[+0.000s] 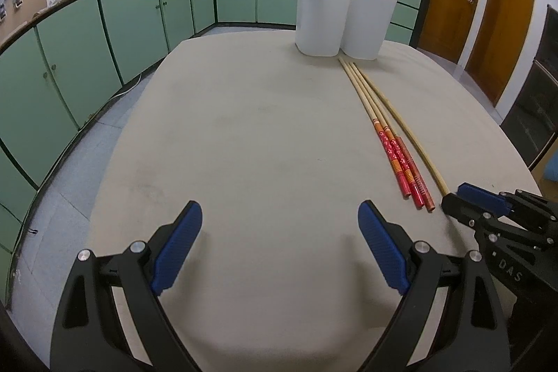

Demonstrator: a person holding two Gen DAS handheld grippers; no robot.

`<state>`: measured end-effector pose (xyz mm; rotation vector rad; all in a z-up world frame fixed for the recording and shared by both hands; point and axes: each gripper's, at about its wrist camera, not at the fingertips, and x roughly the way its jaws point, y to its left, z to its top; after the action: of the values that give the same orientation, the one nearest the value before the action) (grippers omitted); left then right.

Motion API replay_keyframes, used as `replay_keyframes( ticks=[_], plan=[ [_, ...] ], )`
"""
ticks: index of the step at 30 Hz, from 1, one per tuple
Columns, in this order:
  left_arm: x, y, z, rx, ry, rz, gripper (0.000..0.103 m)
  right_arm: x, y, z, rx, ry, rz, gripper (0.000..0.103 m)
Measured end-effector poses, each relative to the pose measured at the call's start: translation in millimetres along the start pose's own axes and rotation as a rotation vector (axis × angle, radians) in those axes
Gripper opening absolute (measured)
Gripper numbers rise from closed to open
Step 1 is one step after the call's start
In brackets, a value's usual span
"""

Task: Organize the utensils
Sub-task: 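Grasp a wooden chopstick with the right gripper while the left gripper grasps a red-patterned chopstick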

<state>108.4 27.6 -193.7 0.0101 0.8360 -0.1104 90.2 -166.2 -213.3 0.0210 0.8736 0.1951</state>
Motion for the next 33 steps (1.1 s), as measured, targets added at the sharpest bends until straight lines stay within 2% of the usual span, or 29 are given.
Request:
replay_keyframes(
  ticks=[3, 9, 20, 29, 33],
  plan=[
    [1, -2, 1, 0.001, 0.004, -0.007, 0.088, 1, 1, 0, -0.006, 0.001, 0.011, 0.007],
    [5, -16, 2, 0.026, 0.019, -0.041, 0.088, -4, -8, -3, 0.007, -0.008, -0.004, 0.007],
    [23, -49, 4, 0.072, 0.079, -0.073, 0.088, -11, -54, -6, 0.079, -0.016, -0.041, 0.007],
    [35, -65, 12, 0.105, 0.101, -0.046, 0.089, -10, -60, -5, 0.086, -0.021, -0.022, 0.007],
    [33, -71, 12, 0.115, 0.1, -0.076, 0.089, -9, -60, -5, 0.093, -0.021, -0.014, 0.007]
  ],
)
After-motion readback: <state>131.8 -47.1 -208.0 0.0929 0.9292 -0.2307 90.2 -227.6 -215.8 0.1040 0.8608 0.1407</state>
